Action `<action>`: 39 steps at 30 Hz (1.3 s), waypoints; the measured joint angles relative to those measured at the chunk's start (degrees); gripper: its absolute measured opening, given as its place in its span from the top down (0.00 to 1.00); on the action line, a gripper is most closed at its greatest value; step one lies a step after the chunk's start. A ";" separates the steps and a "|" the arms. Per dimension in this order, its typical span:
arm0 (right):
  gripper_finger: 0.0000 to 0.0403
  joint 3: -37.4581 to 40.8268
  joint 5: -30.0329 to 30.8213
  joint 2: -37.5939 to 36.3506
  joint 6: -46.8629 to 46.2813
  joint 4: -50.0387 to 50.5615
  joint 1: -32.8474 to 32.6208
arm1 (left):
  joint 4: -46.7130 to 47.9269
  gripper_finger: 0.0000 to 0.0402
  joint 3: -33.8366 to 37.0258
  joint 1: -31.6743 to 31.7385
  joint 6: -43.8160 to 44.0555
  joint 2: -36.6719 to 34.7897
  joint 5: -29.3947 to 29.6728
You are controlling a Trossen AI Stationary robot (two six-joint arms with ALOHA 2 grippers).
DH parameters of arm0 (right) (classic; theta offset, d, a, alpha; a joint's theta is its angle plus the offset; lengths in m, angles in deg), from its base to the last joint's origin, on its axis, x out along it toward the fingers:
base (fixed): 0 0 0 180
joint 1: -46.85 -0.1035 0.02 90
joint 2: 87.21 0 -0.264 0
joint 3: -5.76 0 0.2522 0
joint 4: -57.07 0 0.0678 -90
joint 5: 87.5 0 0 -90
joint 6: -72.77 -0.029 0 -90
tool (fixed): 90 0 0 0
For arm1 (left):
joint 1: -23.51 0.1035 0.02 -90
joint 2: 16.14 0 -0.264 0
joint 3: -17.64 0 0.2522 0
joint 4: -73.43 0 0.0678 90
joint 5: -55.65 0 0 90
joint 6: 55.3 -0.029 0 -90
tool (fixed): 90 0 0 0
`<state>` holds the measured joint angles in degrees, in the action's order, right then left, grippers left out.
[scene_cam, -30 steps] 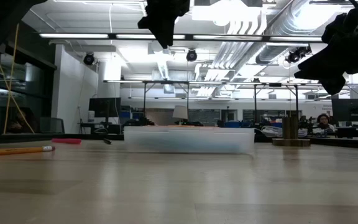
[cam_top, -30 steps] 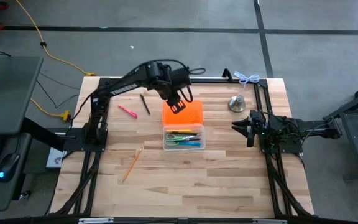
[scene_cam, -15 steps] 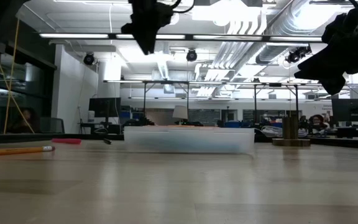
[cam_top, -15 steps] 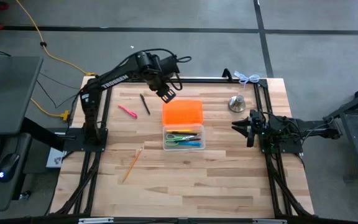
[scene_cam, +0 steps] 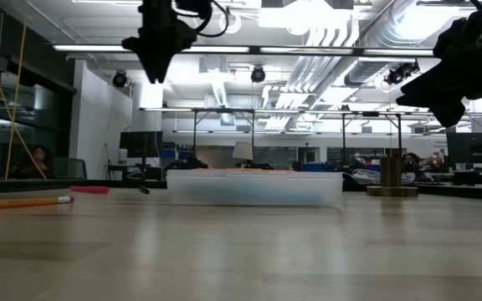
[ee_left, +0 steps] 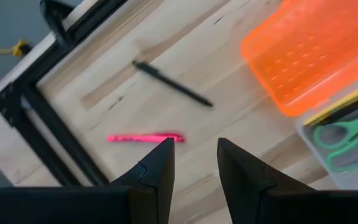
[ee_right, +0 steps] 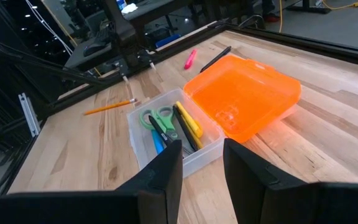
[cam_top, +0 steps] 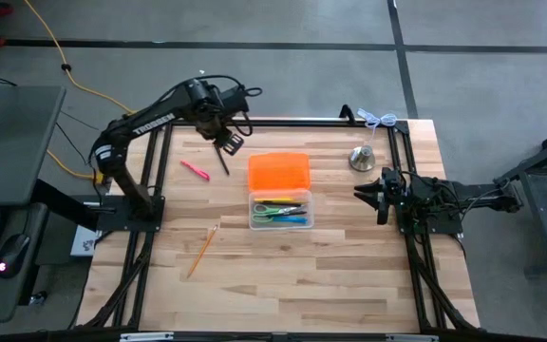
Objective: Pick & place school supplies into a supply box
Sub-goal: Put the black pen into the orange supply box
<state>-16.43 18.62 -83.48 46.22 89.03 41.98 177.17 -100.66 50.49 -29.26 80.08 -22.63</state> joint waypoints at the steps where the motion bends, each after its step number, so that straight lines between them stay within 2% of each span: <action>1: 0.77 0.00 -0.01 0.00 0.00 0.00 -0.01 | 0.05 0.63 1.12 0.42 0.31 -0.78 0.00; 8: 0.77 0.00 0.00 0.00 0.00 0.00 -0.01 | -0.01 0.63 7.02 2.43 3.54 -5.47 1.31; 19: 0.77 0.00 0.00 0.00 0.02 0.00 -0.01 | -0.70 0.63 12.21 3.76 6.83 -10.62 2.23; 33: 0.77 0.00 0.00 0.00 0.04 0.02 -0.02 | -6.67 0.63 17.04 3.83 6.76 -10.69 0.41; 39: 0.77 0.00 0.00 0.01 0.07 0.02 -0.01 | -10.63 0.63 20.25 3.83 6.75 -10.67 -2.17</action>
<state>-16.43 18.62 -83.47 46.29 89.05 41.97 166.54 -80.41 54.32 -22.52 69.42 -24.80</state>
